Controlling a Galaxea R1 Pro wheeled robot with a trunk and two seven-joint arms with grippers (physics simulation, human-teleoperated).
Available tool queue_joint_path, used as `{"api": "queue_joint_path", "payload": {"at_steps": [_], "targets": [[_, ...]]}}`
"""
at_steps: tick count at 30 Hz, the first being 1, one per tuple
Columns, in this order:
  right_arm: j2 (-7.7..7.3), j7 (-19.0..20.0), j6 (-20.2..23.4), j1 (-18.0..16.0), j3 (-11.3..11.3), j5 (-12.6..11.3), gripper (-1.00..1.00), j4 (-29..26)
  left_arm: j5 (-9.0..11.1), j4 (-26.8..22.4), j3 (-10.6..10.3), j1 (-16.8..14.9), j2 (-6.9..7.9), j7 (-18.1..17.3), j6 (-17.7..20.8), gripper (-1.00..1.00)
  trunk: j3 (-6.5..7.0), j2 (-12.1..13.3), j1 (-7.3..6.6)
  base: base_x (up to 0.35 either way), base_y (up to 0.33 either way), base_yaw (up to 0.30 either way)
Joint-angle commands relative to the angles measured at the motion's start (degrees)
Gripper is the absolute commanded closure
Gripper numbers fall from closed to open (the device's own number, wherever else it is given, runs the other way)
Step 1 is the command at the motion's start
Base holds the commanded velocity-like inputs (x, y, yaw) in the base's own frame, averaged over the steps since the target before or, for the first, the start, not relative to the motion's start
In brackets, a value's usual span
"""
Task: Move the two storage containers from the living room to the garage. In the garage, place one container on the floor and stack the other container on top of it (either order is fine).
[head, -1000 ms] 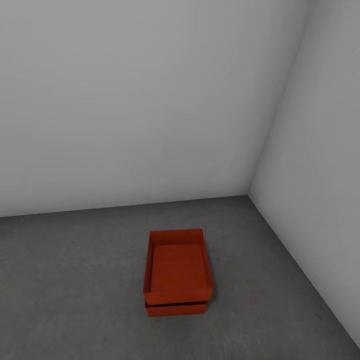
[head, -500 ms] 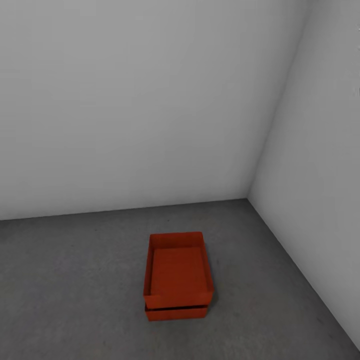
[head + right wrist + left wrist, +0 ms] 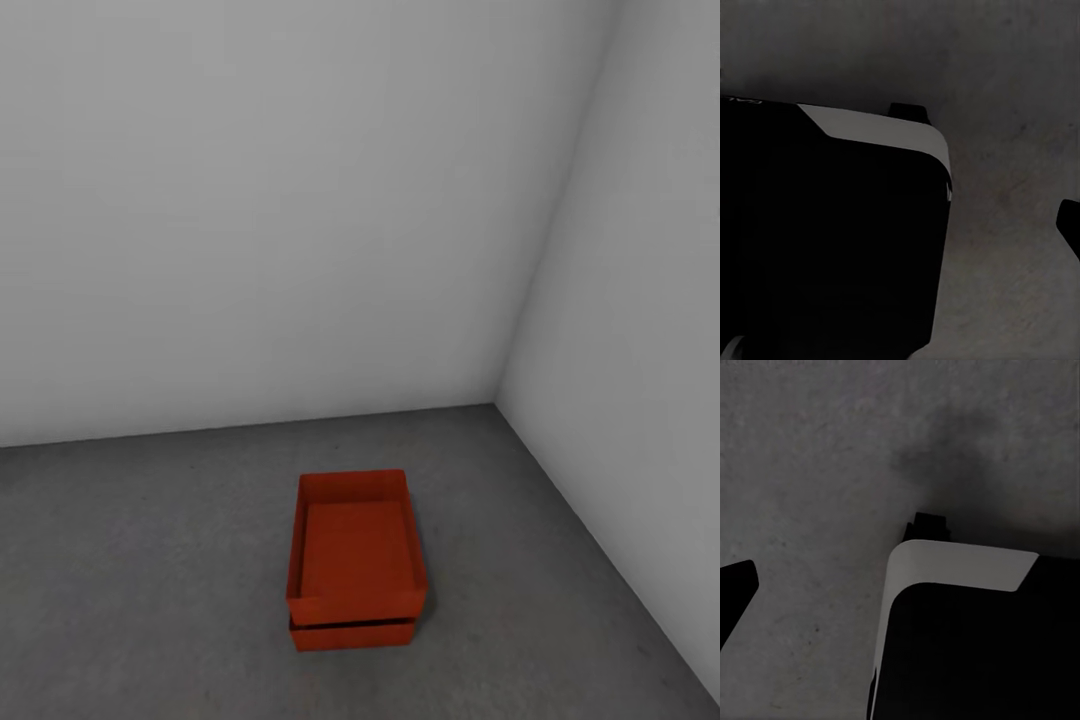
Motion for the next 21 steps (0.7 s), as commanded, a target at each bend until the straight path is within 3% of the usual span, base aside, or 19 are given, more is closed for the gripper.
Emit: {"api": "queue_joint_path", "payload": {"at_steps": [1,21], "targets": [[0.05,-0.12,-0.16,-0.02,0.48,-0.59,-1.0,0.04,0.51,-0.04,-0.03,-0.03,0.0,0.11,0.2,-1.0,0.04,-0.03,0.0,0.0,0.0,0.0],[0.16,1.01,-0.11,-0.02,0.49,-0.52,-1.0,0.93,0.52,-0.04,-0.03,-0.03,0.0,0.11,0.18,-1.0,1.81,-0.03,0.0,0.0,0.0,0.0]]}}
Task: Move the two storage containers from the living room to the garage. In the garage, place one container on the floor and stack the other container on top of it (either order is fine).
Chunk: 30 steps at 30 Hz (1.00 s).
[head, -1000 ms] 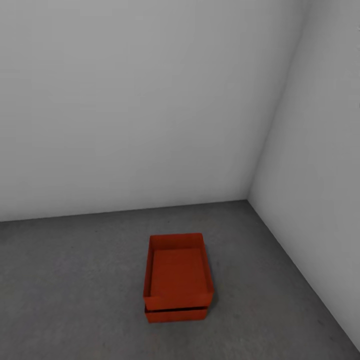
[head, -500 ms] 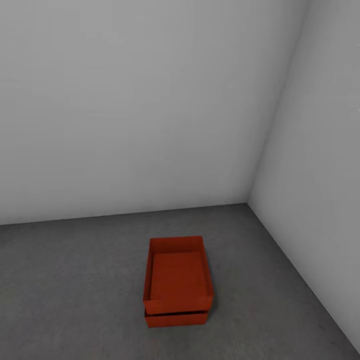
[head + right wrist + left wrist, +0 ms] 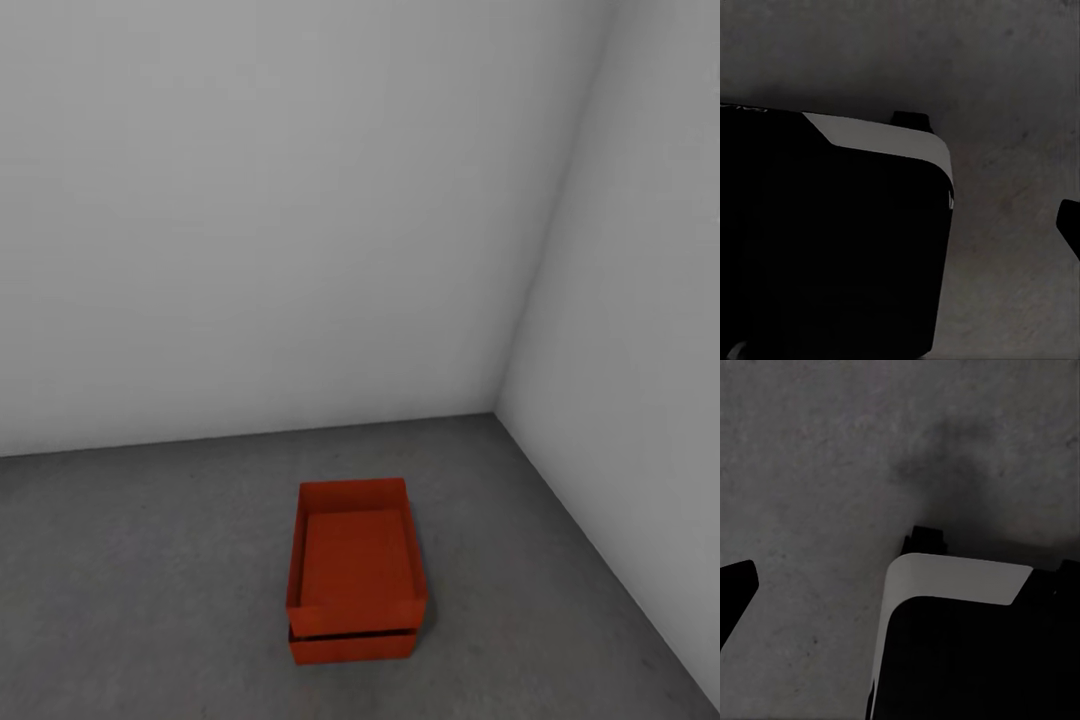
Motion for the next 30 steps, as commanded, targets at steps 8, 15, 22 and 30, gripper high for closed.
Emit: {"api": "queue_joint_path", "payload": {"at_steps": [8,15,22,30], "targets": [[0.06,-0.09,-0.25,-0.04,0.5,-0.57,-1.0,0.25,0.54,-0.04,-0.03,-0.03,0.0,0.11,0.23,-1.0,0.66,-0.03,0.0,0.0,0.0,0.0],[0.06,-0.09,-0.25,-0.04,0.5,-0.57,-1.0,0.26,0.51,-0.04,-0.03,-0.03,0.0,0.11,0.21,-1.0,1.28,-0.03,0.0,0.0,0.0,0.0],[0.06,-0.09,-0.19,-0.04,0.48,-0.57,-1.0,0.26,0.53,-0.04,-0.03,-0.03,0.0,0.11,0.2,-1.0,1.9,-0.03,0.0,0.0,0.0,0.0],[0.06,-0.09,-0.16,-0.04,0.48,-0.57,-1.0,0.26,0.54,-0.04,-0.03,-0.03,0.0,0.11,0.22,-1.0,2.61,-0.03,0.0,0.0,0.0,0.0]]}}
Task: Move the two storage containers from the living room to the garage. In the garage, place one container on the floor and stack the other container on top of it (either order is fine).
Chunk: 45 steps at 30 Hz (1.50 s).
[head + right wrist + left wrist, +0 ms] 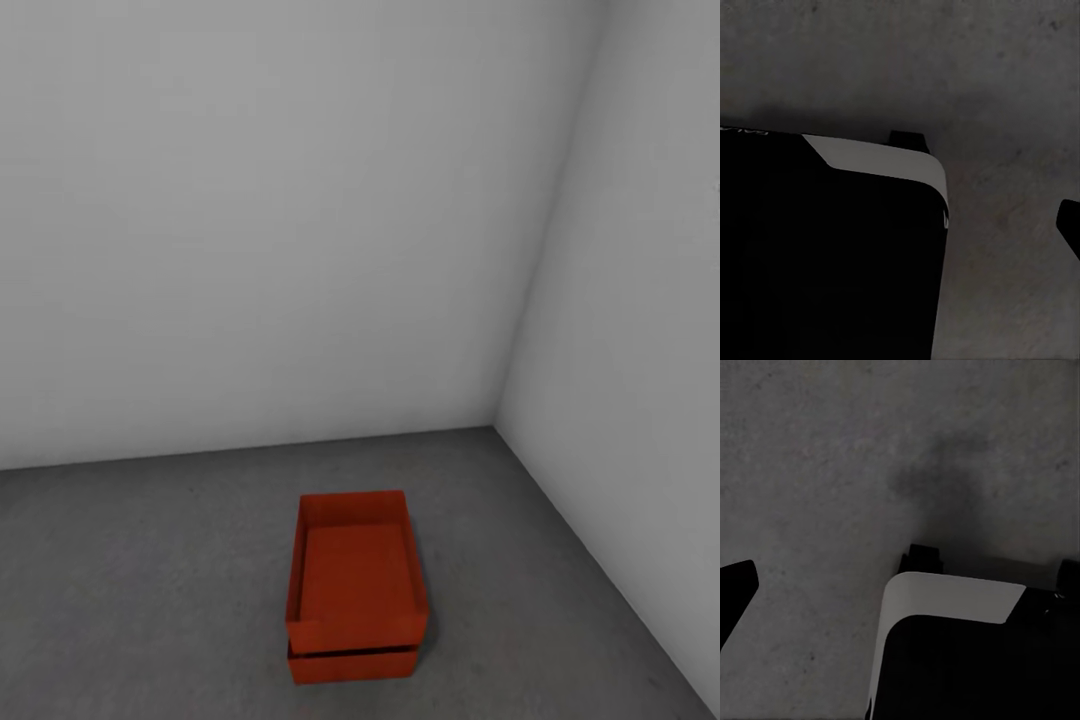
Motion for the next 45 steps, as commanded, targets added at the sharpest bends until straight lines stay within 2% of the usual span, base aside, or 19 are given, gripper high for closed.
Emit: {"api": "queue_joint_path", "payload": {"at_steps": [1,17,26,45], "targets": [[0.04,-0.08,-0.25,-0.05,0.48,-0.59,-1.0,0.11,0.51,-0.04,-0.03,-0.03,0.0,0.11,0.19,-1.0,0.03,-0.04,0.0,0.0,0.0,0.0],[-0.05,2.58,0.61,-0.05,0.46,-0.59,-1.0,0.55,0.51,-0.04,-0.06,-0.03,0.0,0.11,0.17,-1.0,0.92,-0.04,0.0,0.0,0.0,0.0],[-0.01,3.41,5.44,-0.05,0.46,-0.81,-1.0,0.68,0.52,-0.04,-0.03,-0.03,0.0,0.11,0.18,-1.0,1.01,-0.04,0.0,0.0,0.0,0.0],[0.05,3.43,5.72,-0.05,0.46,-0.94,-1.0,0.72,0.51,-0.04,-0.03,-0.03,0.0,0.11,0.18,-1.0,2.63,-0.04,0.0,0.0,0.0,0.0]]}}
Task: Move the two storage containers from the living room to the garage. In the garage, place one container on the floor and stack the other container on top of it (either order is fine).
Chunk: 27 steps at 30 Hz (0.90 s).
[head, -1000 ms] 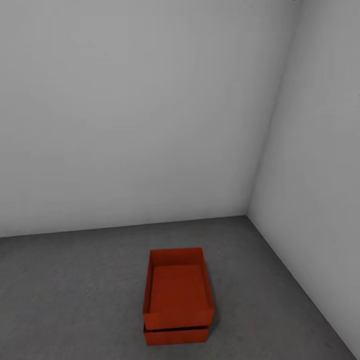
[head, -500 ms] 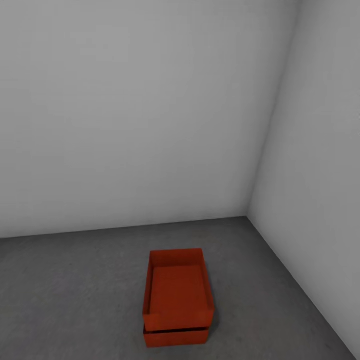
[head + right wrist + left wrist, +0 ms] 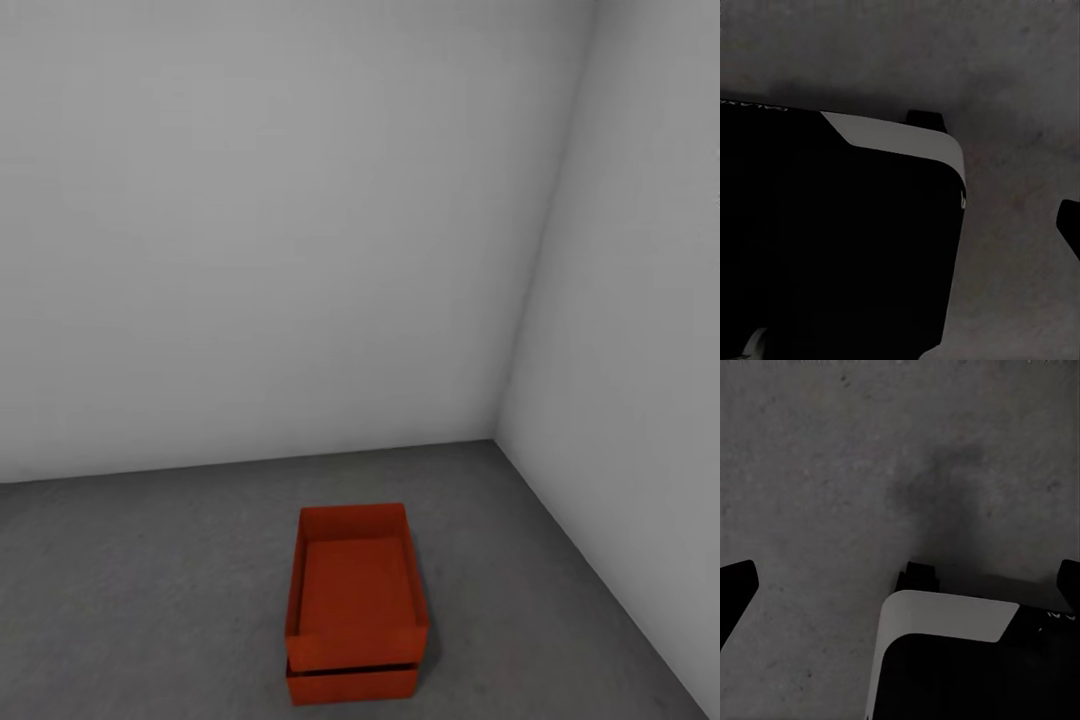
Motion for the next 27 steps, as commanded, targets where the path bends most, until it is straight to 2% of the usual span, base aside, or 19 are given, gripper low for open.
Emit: {"api": "queue_joint_path", "payload": {"at_steps": [1,18,27], "targets": [[0.05,-0.14,0.16,-0.06,0.49,-0.39,-1.0,0.08,0.52,-0.04,-0.03,-0.03,0.0,0.11,0.2,-1.0,0.03,-0.04,0.0,0.0,0.0,0.0],[0.07,-0.17,0.24,0.11,0.49,-0.42,-1.0,0.08,0.52,-0.04,-0.03,-0.03,0.0,0.11,0.21,-1.0,1.52,-0.04,0.0,0.0,0.0,0.0],[0.11,-0.14,0.15,0.12,0.49,-0.39,-1.0,0.08,0.52,-0.04,-0.03,-0.03,0.0,0.11,0.18,-1.0,1.65,-0.04,0.0,0.0,0.0,0.0]]}}
